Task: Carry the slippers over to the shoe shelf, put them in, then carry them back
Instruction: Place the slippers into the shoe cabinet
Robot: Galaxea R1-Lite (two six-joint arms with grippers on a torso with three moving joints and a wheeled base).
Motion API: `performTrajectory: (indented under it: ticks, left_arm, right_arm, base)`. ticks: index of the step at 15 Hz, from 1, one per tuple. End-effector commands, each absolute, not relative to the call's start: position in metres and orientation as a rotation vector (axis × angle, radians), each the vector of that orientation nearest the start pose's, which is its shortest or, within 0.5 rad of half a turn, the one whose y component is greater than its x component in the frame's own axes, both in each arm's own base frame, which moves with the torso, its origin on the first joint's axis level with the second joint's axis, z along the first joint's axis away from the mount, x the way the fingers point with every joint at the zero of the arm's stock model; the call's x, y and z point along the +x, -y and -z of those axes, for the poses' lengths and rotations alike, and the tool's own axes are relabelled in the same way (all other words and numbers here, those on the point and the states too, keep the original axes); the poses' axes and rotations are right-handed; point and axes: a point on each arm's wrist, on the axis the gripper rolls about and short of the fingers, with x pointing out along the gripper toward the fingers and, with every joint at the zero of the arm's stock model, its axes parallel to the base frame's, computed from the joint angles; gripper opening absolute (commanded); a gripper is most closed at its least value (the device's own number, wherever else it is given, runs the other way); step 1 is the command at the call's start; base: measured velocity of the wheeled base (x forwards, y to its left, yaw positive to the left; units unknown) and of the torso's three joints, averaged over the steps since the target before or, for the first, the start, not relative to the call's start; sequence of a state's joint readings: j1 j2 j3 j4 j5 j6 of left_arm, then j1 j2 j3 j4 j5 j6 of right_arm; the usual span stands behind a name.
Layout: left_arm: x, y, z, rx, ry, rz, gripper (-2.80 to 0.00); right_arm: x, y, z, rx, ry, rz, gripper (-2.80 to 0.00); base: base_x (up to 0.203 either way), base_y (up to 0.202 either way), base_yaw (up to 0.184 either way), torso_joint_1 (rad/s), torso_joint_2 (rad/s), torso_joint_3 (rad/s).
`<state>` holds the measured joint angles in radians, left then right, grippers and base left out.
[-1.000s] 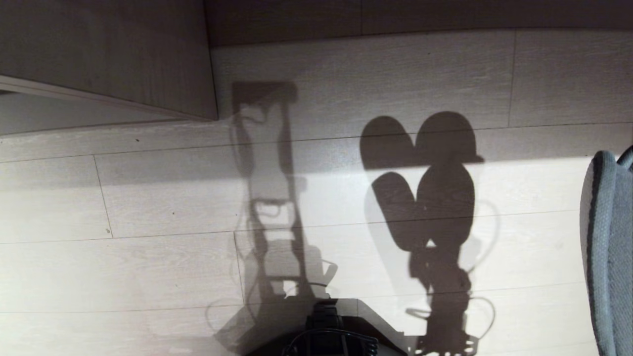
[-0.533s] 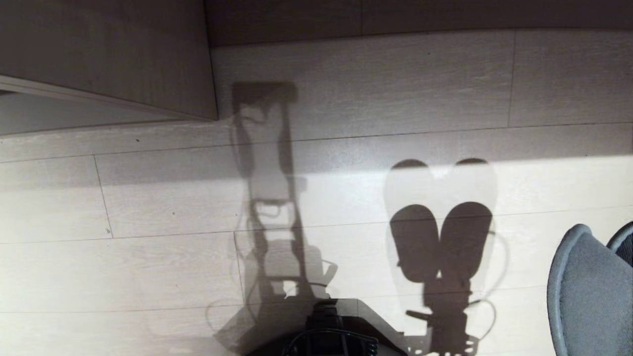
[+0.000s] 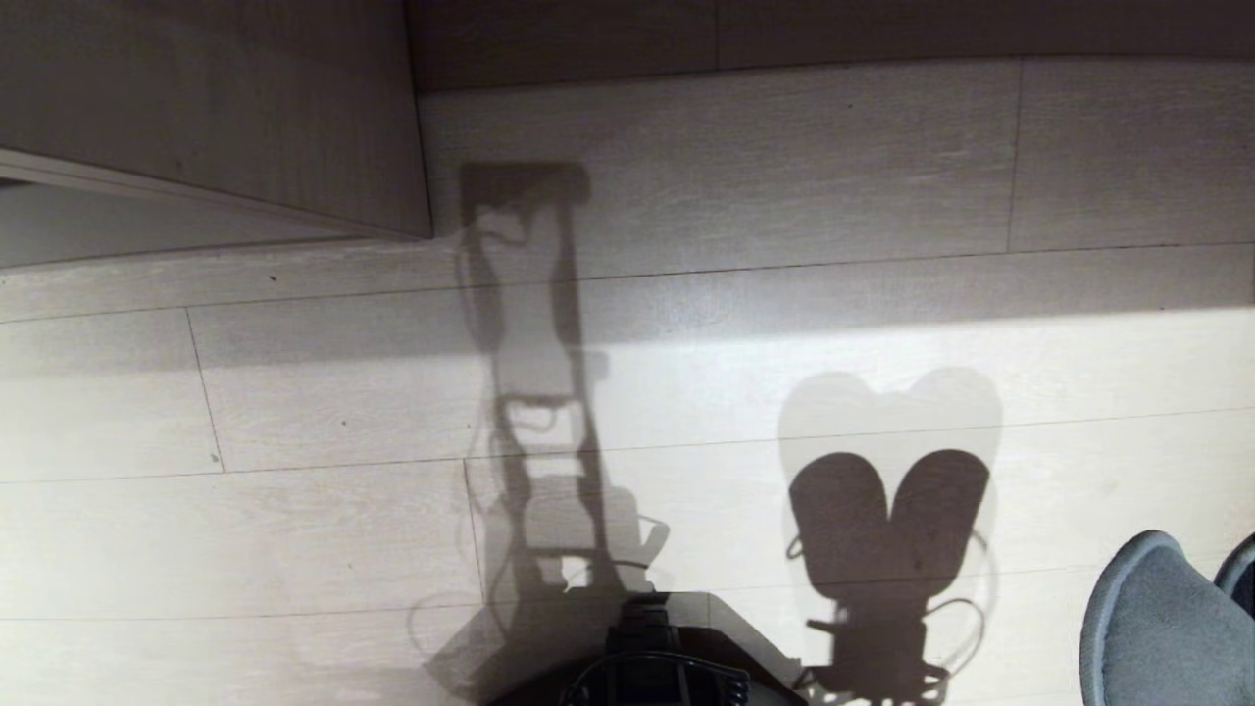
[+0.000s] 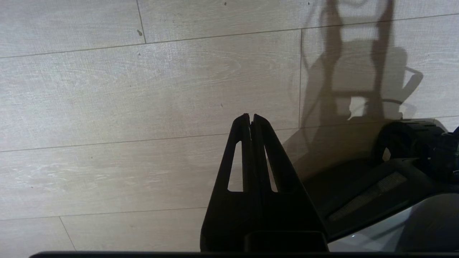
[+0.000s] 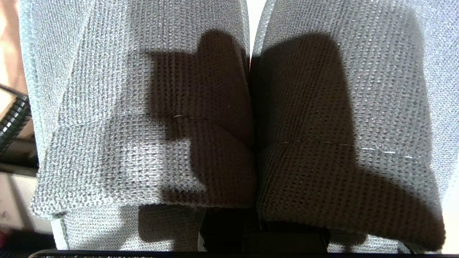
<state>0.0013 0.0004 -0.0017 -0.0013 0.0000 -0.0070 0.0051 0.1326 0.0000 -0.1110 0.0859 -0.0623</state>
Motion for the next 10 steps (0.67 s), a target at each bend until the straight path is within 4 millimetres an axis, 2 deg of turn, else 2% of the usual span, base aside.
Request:
performTrajectory:
  ticks: [1, 4, 10]
  left_arm:
    - [-0.023, 0.0, -0.076, -0.007, 0.003, -0.002, -2.8]
    - [-0.023, 0.0, -0.076, -0.006, 0.003, -0.002, -2.8]
    - [-0.023, 0.0, -0.076, -0.006, 0.003, -0.002, -2.8]
  right_arm:
    - [-0.019, -0.002, -0.087, -0.066, 0.052, -0.077, -2.8]
    - [-0.023, 0.0, -0.077, -0.096, 0.018, -0.002, -2.8]
    - [-0.023, 0.0, -0.075, -0.097, -0.006, -0.012, -2.8]
  base:
    - [0.0, 0.0, 0.0, 0.0, 0.0, 0.0]
    - [0.0, 0.0, 0.0, 0.0, 0.0, 0.0]
    - [0.0, 0.0, 0.0, 0.0, 0.0, 0.0]
